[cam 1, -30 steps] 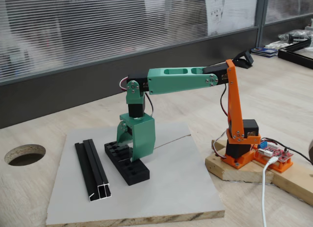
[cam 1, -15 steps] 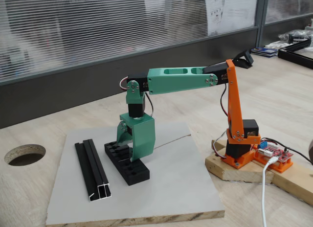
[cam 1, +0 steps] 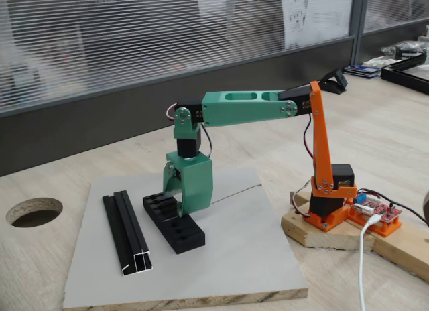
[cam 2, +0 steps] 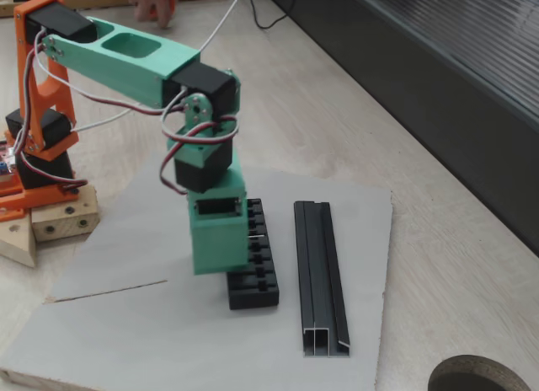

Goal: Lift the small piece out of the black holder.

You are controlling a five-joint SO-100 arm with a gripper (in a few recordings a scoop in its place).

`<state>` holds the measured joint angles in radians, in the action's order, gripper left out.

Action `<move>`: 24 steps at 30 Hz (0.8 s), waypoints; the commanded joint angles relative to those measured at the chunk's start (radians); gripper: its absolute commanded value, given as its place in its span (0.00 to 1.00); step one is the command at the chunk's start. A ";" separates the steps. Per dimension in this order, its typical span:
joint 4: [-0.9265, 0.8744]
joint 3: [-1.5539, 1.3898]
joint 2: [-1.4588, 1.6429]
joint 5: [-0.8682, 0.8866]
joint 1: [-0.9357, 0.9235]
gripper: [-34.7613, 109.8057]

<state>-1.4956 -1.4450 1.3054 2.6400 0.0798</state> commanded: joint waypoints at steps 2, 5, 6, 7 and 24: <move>-0.020 0.011 0.026 0.003 -0.021 0.50; -0.015 0.011 0.028 0.003 -0.012 0.42; -0.006 0.011 0.028 0.003 -0.011 0.40; -0.005 0.015 0.028 0.003 -0.011 0.38; -0.005 0.018 0.031 -0.173 -0.009 0.27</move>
<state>-1.4910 -1.4358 1.3054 2.5004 0.0583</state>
